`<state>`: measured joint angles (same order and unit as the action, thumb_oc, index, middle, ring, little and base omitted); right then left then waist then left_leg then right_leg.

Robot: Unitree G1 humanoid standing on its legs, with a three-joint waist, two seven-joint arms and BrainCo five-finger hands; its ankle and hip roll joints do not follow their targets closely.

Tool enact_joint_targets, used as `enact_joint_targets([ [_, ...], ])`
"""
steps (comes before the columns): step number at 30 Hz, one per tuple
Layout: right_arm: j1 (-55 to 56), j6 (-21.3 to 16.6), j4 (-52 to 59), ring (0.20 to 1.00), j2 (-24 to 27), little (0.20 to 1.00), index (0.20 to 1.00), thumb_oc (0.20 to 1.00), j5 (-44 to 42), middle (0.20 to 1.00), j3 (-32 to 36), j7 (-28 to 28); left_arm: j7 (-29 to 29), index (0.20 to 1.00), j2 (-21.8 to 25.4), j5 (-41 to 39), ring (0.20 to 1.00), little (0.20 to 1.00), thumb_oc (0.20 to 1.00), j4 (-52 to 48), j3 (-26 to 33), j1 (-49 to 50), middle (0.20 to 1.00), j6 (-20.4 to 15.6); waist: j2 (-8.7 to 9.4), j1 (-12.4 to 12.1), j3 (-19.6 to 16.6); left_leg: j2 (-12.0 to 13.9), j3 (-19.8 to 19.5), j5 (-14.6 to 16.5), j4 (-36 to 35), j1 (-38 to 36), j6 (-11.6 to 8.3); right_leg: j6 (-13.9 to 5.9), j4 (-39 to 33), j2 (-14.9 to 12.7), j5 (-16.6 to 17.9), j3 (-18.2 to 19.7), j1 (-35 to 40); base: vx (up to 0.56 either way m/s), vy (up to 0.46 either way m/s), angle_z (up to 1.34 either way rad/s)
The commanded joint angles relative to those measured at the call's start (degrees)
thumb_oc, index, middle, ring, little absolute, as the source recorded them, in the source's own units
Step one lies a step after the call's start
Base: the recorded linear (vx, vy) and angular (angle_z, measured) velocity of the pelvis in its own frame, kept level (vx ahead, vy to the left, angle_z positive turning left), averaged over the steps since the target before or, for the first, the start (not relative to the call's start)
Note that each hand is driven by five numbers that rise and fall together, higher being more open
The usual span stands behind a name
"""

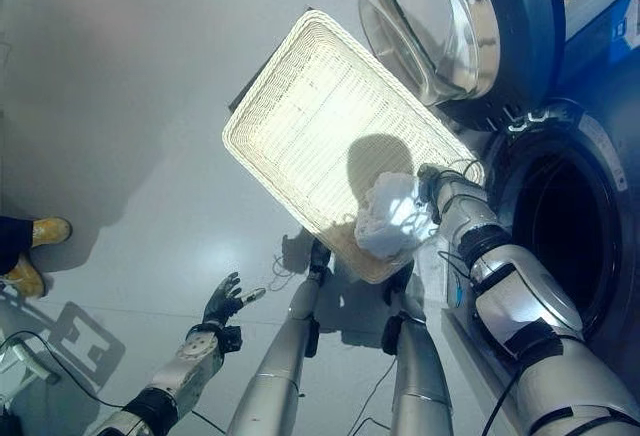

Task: Put the clothes into the washing machine.

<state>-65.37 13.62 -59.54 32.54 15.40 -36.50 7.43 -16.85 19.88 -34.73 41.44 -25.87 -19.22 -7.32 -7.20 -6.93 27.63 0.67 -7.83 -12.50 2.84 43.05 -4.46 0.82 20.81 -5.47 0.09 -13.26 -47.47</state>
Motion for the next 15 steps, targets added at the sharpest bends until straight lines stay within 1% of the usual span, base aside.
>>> enact_joint_targets([
  [1,8.6,-3.7,-0.8,0.2,-3.8,0.2,0.2,0.2,-11.3,0.2,-1.8,6.2,-1.7,1.0,-0.9,1.3,1.0,1.0,1.0,0.5,0.7,-2.0,1.0,0.8,-2.17,-0.9,2.2,-5.9,5.7,2.2,0.2,0.8,2.84,-4.66,-9.2,2.1,4.6,1.1,1.5,0.0,0.0,0.0],
  [2,8.9,-3.7,0.5,0.2,-3.6,0.2,0.2,0.2,-12.5,0.2,-1.6,6.0,-1.8,1.0,-0.9,1.3,1.0,1.0,1.0,0.4,0.9,-1.8,1.0,0.8,-1.95,-0.8,2.2,-5.8,5.8,2.3,0.2,0.7,2.81,-4.7,-9.3,2.2,4.7,1.0,1.5,0.0,0.0,0.0],
  [4,10.0,-3.6,6.3,0.2,-2.7,0.2,0.2,0.2,-17.7,0.2,-0.7,5.4,-1.9,1.0,-0.6,1.4,1.0,1.0,1.0,-0.2,1.7,-0.9,1.0,0.9,-1.12,-0.5,2.2,-5.5,6.2,2.2,0.0,0.4,2.59,-4.8,-9.3,2.3,4.7,0.8,1.8,0.0,0.0,0.0],
  [5,10.3,-3.7,7.4,0.2,-2.4,0.2,0.2,0.2,-18.6,0.2,-0.5,5.2,-1.9,1.0,-0.5,1.4,1.0,1.0,1.0,-0.2,1.8,-0.7,1.0,0.9,-0.95,-0.4,2.2,-5.5,6.3,2.2,0.0,0.4,2.55,-4.82,-9.2,2.4,4.6,0.8,1.9,0.0,0.0,0.0],
  [7,11.8,-4.0,12.7,0.2,-1.1,0.2,0.2,0.2,-22.5,0.2,0.4,2.1,-2.0,1.0,-0.3,1.1,1.0,1.0,1.0,-0.4,2.4,0.0,1.0,0.8,-0.24,0.3,2.2,-5.1,6.9,2.2,-0.2,0.0,2.4,-4.9,-9.1,2.6,4.7,0.8,2.1,0.0,0.039,-0.05],
  [8,12.5,-4.6,14.3,0.416,-0.7,0.416,0.416,0.416,-23.8,0.416,0.9,0.1,-2.0,1.0,-0.3,1.0,1.0,1.0,1.0,-0.4,2.6,0.3,1.0,0.6,-0.01,0.5,2.2,-5.0,7.0,2.2,-0.2,-0.2,2.37,-4.93,-9.1,2.7,4.7,0.9,2.1,0.0,0.058,-0.07],
  [9,13.4,-4.6,16.8,1.0,0.0,1.0,1.0,1.0,-25.4,1.0,1.7,-2.7,-2.1,1.0,-0.3,1.0,1.0,1.0,1.0,-0.5,2.9,0.8,1.0,0.3,0.33,0.9,2.2,-4.8,7.3,2.3,-0.2,-0.3,2.32,-4.98,-9.1,2.8,4.8,1.1,2.2,0.0,0.048,-0.06],
  [11,14.1,-5.0,18.7,1.0,0.6,1.0,1.0,1.0,-26.7,1.0,2.7,-4.6,-2.2,1.0,-0.3,0.9,1.0,1.0,1.0,-0.7,3.2,1.3,1.0,0.0,0.6,1.3,2.2,-4.8,7.5,2.4,-0.3,-0.4,2.33,-5.03,-9.2,2.9,5.0,1.3,2.1,-0.01,0.054,-0.03],
  [12,15.6,-5.6,22.5,1.0,1.8,1.0,1.0,1.0,-27.6,1.0,3.8,-7.7,-2.4,1.0,-0.3,0.7,1.0,1.0,1.0,-0.9,3.7,2.2,1.0,-0.5,1.06,1.9,2.2,-4.5,8.0,2.5,-0.5,-0.8,2.3,-5.16,-9.6,3.0,5.2,1.6,2.3,-0.01,0.065,-0.03],
  [13,16.3,-5.8,24.0,1.0,2.2,1.0,1.0,1.0,-28.4,1.0,4.4,-8.8,-2.5,1.0,-0.2,0.7,1.0,1.0,1.0,-1.0,4.0,2.5,1.0,-0.8,1.28,2.2,2.2,-4.5,8.1,2.6,-0.6,-0.9,2.32,-5.18,-9.7,3.1,5.4,1.8,2.4,-0.01,0.066,-0.06],
  [15,17.2,-5.9,25.8,1.0,2.7,1.0,1.0,1.0,-28.8,1.0,5.3,-9.5,-2.8,1.0,-0.2,0.7,1.0,1.0,1.0,-1.1,4.3,2.8,1.0,-0.9,1.61,2.6,2.2,-4.4,8.3,2.7,-0.7,-1.2,2.32,-5.26,-10.0,3.2,5.5,2.0,2.5,-0.01,0.032,-0.1],
])
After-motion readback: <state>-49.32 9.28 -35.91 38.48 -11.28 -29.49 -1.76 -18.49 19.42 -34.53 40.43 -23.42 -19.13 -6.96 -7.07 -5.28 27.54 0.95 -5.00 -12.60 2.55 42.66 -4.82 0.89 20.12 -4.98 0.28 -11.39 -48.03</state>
